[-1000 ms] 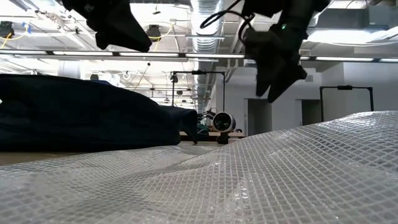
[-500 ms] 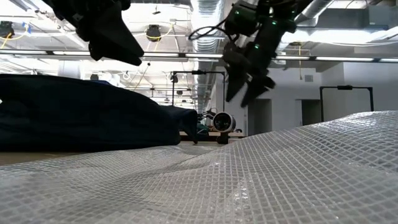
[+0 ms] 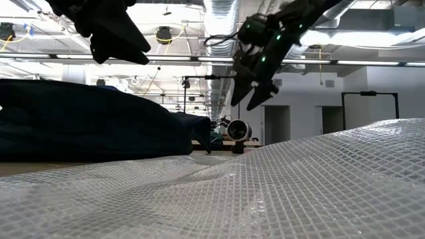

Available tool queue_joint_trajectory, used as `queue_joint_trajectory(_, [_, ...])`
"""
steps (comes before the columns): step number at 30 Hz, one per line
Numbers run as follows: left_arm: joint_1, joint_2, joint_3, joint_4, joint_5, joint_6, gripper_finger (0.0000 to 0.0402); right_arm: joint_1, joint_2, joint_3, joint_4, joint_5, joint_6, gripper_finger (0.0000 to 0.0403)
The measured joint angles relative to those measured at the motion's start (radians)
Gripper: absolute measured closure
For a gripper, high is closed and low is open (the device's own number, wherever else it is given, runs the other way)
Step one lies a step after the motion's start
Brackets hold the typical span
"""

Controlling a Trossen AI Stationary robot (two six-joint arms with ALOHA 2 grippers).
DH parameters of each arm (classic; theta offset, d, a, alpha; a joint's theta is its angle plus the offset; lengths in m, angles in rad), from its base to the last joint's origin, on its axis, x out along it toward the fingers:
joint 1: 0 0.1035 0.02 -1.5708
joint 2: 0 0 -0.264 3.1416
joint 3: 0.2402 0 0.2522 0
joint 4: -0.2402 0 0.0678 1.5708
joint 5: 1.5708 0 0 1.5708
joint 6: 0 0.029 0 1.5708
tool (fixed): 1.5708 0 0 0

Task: Unpack backpack
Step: Move the black mini fan to the top center of the table

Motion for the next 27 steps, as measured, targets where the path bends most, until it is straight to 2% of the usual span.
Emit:
queue_joint_trajectory(3, [0.0, 0.0, 0.0, 0.009, -0.001, -0.006, 0.025, -0.013, 0.066, 0.001, 0.047, -0.05, 0.0, 0.0021])
queue_joint_trajectory(11, [0.0, 0.0, 0.0, 0.008, -0.001, -0.057, 0.025, -0.017, 0.181, 0.09, 0.057, -0.035, -0.034, 0.0025])
queue_joint_trajectory(27, [0.0, 0.0, 0.001, 0.004, -0.002, -0.073, 0.025, 0.024, 0.107, 0.129, -0.074, -0.056, 0.031, 0.0026])
